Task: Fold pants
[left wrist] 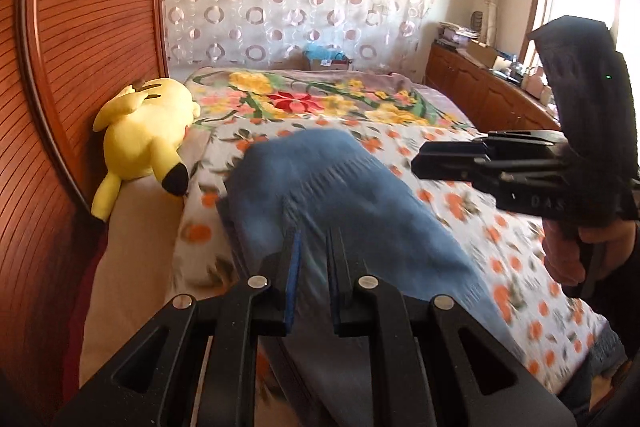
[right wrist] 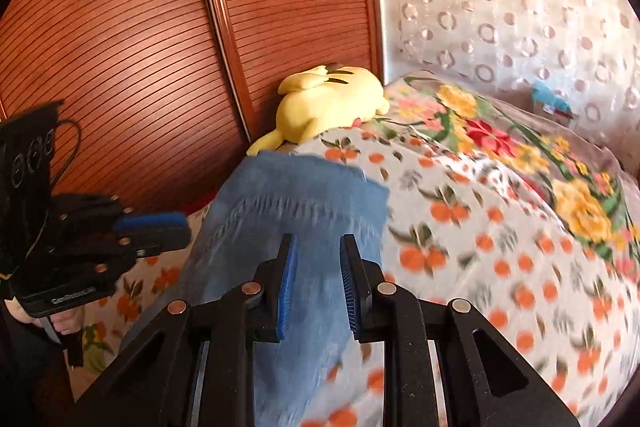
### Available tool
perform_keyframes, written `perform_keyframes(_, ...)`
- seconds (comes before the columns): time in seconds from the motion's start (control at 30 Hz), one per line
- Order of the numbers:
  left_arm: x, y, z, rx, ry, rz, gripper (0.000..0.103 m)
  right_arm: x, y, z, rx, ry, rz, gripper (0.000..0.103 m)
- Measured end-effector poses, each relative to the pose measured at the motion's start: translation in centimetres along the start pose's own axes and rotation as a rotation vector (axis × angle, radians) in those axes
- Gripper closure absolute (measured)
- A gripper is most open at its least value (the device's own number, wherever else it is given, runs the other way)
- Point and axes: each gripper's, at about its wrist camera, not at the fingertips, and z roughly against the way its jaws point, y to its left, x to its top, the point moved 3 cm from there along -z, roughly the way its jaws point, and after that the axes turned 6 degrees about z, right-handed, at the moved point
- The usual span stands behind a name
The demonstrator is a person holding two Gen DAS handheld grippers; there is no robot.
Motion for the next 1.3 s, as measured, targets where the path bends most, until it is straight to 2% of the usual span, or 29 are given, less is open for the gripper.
perform_keyframes(0.13, 1.6, 1.5, -3.4, -0.005, 0.038, 0.006, 0.09, 1.8, -1.2, -4.0, 0.027, 0.031, 0.019, 0.081)
perform_keyframes(0.27, 1.3, 2.9, -5.8, 0.006, 0.093, 0.025, 0.09, 2.0, -2.8, -7.8, 0.034, 0.102, 0.025, 0.081)
perform_keyframes(0.5, 0.5, 3.2, -7.8, 0.017, 0.124, -0.008, 0.09, 2.3, -3.9, -10.7, 0.062, 0.113, 0.028, 0.081)
perform_keyframes(0.67, 0.2, 3.3, -7.7, 0.001, 0.114, 0.007, 0.09, 2.3, -4.1, -10.2, 0.072, 0.102, 0.015, 0.078)
perform_keyframes(0.73, 0.2, 3.3, -7.6, -0.003, 0.111, 0.014, 0.09, 2.1, -4.1, -9.4, 0.057, 0.087, 0.01, 0.072)
perform_keyframes(0.8, 0.1, 3.4, -7.6, -0.004, 0.11, 0.017, 0.09, 2.1, -4.3, -8.8, 0.017, 0.068, 0.002, 0.058)
perform_keyframes(0.83, 0.1, 3.4, -7.6, -0.006, 0.108, 0.019, 0.09, 2.0, -4.5, -8.8, 0.011, 0.068, -0.007, 0.057)
perform_keyframes(1.0, 0.4, 3.6, -7.0, -0.01, 0.105, 0.027, 0.09, 1.1, -5.8, -10.0, 0.08, 0.112, -0.086, 0.047)
perform_keyframes(1.1, 0.3, 4.3, -5.3, 0.0, 0.082, 0.054, 0.09, 1.1, -6.4, -10.4, 0.127, 0.118, -0.128, 0.045)
perform_keyframes(1.3, -3.0, 6.2, -1.3, -0.002, 0.087, 0.14, 0.089, 1.4, -7.2, -11.2, 0.211, 0.131, -0.154, 0.04)
